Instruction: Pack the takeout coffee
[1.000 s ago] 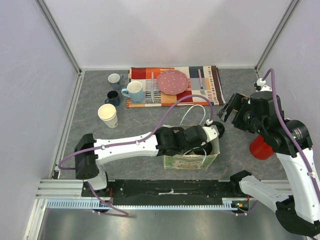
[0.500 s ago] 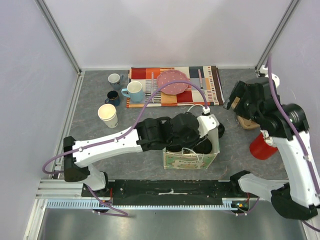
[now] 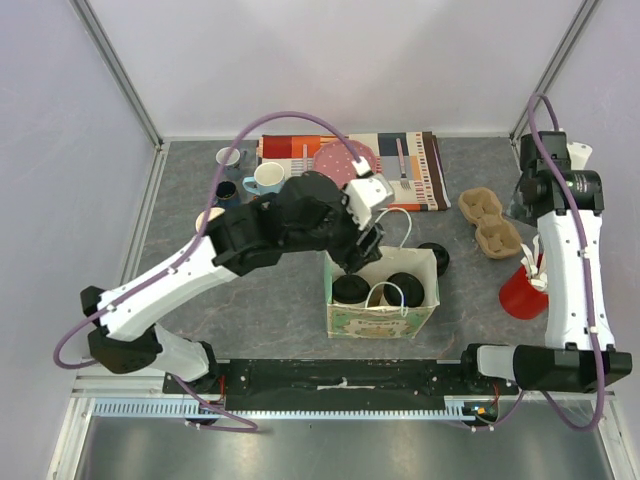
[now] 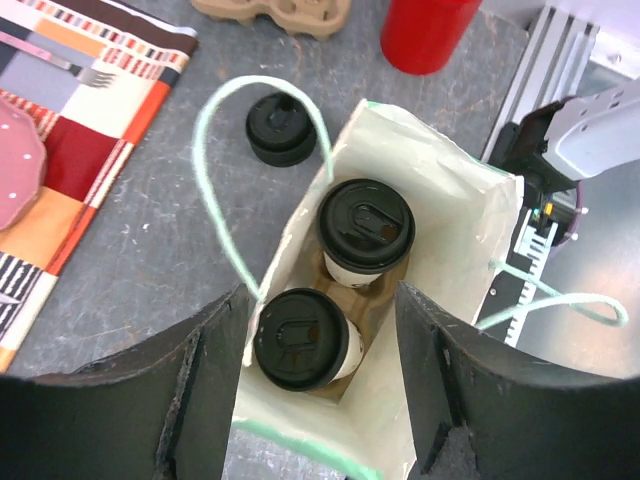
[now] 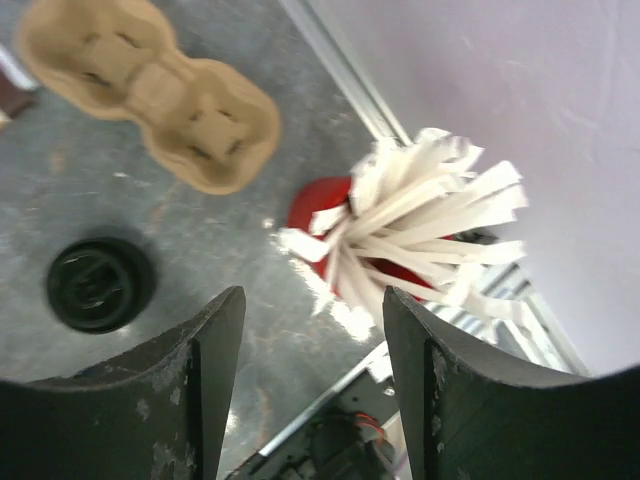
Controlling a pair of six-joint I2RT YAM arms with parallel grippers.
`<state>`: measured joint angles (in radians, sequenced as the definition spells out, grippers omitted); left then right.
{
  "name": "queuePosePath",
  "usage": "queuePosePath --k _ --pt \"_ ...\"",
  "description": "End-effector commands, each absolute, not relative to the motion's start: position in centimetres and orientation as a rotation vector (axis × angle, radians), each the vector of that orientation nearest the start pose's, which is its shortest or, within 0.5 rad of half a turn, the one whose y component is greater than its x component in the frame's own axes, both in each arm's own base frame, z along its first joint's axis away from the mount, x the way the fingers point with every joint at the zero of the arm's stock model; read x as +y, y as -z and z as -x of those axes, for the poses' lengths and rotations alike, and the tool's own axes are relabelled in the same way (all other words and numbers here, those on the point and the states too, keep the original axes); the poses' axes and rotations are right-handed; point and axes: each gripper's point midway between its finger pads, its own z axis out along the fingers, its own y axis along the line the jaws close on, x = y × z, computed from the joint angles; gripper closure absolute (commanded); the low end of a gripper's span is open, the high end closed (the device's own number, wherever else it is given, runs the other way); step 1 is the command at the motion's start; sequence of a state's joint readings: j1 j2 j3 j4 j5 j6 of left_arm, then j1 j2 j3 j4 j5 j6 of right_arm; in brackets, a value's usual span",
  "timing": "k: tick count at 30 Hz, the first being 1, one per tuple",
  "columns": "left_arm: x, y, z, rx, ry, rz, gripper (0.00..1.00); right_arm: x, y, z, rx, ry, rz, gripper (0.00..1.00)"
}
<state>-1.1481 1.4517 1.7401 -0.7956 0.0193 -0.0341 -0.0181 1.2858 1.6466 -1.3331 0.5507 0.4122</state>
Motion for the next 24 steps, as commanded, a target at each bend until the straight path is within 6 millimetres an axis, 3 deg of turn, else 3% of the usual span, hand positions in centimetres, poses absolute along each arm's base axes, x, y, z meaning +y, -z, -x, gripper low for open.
queuePosePath --k 1,3,7,10,14,24 --pt "-34.7 -38.5 -15.7 1.784 0.818 -1.082 0.33 -11.2 -28.6 -22.5 2.424 0.675 -0.680 0.34" --pt "-33.9 -38.6 -16.1 1.786 0.799 -1.060 0.33 -12.0 -28.2 -22.5 2.437 0.686 -0.704 0.31" --pt "-31.6 -38.2 -19.4 1.811 0.648 -0.949 0.31 -12.0 -26.4 -23.6 2.502 0.684 -0.703 0.21" --pt "-30.2 -37.7 -21.0 1.830 0.582 -0.901 0.30 -12.3 -25.5 -24.1 2.547 0.716 -0.693 0.26" --pt "-28.8 -36.9 -21.5 1.869 0.562 -0.867 0.27 -12.9 -26.1 -24.2 2.536 0.771 -0.673 0.32" --pt "-23.9 -33.5 -24.3 1.990 0.412 -0.709 0.26 -13.4 -25.4 -23.8 2.536 0.812 -0.708 0.33"
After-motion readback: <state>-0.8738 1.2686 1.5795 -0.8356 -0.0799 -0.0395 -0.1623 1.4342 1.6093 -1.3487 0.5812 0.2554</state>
